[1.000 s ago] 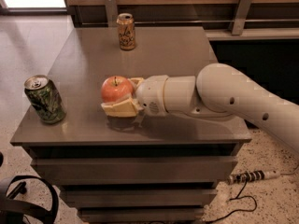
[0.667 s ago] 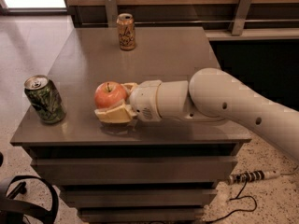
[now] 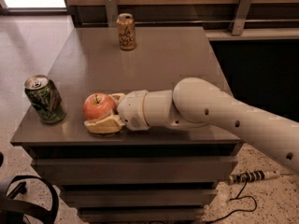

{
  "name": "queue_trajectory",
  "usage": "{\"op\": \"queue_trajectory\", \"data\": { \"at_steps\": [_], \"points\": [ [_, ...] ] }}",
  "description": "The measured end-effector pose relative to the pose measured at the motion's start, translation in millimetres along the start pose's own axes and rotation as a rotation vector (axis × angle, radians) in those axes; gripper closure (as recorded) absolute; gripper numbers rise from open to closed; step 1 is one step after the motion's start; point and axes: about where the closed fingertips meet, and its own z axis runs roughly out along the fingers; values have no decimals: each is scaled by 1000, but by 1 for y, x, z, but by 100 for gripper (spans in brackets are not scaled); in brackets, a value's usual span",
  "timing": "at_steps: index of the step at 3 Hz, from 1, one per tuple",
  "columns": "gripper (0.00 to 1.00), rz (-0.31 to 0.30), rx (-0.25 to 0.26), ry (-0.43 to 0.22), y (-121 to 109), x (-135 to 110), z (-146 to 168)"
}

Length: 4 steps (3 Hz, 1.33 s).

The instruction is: Move apple near green can

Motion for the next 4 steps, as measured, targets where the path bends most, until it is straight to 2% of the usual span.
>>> {"op": "queue_trajectory", "data": {
  "at_steps": [1,2,4],
  "points": [
    [100,-15,-53,-14,8,2,19],
    [84,-16,-55,-14,9,2,20],
    [36,-19,-61,-13,12,0,22]
  ]
}}
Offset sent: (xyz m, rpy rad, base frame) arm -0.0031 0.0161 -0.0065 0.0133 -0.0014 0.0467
